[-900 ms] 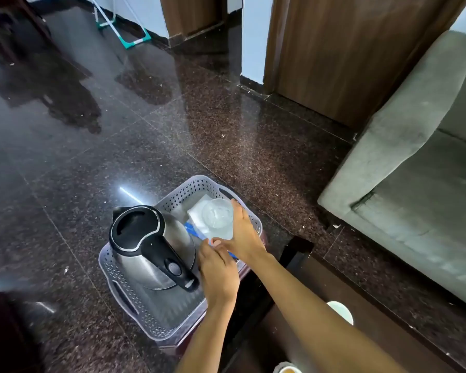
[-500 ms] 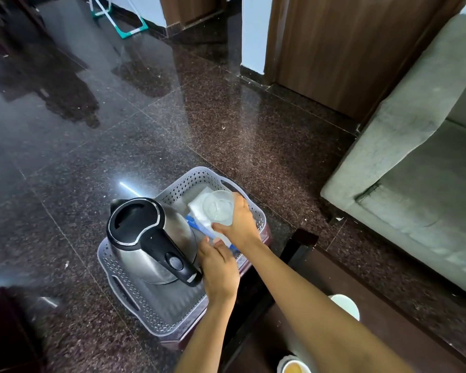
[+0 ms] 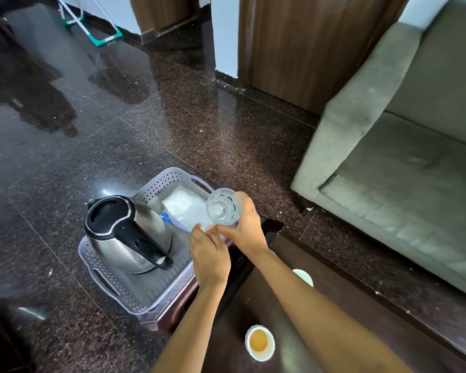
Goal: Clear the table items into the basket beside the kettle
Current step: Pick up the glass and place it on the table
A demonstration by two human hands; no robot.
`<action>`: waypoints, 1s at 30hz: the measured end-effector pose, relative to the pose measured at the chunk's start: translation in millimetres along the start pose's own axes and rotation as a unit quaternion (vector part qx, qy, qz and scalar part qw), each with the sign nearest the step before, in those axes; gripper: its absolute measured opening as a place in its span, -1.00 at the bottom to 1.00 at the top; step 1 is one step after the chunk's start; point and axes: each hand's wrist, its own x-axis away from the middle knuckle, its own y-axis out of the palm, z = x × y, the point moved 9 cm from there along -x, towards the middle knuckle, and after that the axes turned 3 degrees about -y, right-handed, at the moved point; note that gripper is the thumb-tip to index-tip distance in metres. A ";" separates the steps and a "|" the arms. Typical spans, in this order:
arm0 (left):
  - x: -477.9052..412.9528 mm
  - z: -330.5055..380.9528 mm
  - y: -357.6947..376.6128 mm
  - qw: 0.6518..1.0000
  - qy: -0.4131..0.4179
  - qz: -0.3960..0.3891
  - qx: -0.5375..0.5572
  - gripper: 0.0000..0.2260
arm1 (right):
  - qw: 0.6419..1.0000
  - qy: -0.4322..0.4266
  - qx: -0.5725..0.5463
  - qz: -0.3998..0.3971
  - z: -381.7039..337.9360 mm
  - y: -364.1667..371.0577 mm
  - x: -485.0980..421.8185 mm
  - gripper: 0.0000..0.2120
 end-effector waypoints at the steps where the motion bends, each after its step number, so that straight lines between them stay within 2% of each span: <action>1: 8.4 7.8 4.0 1.000 0.005 -0.008 0.001 -0.61 | 1.000 -0.003 -0.008 0.011 -3.1 -12.5 8.1 -0.21; 4: 38.8 30.7 16.9 0.999 0.030 -0.029 0.007 -0.55 | 0.999 -0.001 -0.008 0.044 -5.3 -52.7 32.3 -0.23; 9: 97.3 51.6 45.3 0.996 0.063 -0.061 -0.010 -0.62 | 0.994 0.025 0.015 0.101 12.4 -128.4 85.6 -0.26; 12: 135.1 54.0 66.6 0.993 0.078 -0.085 -0.018 -0.57 | 0.989 0.052 0.028 0.137 31.2 -173.4 126.2 -0.27; 18: 212.4 50.9 117.9 0.984 0.089 -0.152 -0.036 -0.67 | 0.969 0.137 0.032 0.204 87.3 -248.2 211.3 -0.34; 26: 295.6 27.6 190.4 0.951 0.123 -0.274 -0.076 -0.68 | 0.936 0.212 0.048 0.277 164.9 -304.7 302.9 -0.38; 30: 326.8 14.8 211.5 0.938 0.149 -0.292 -0.113 -0.69 | 0.925 0.235 0.041 0.296 196.7 -316.3 333.7 -0.39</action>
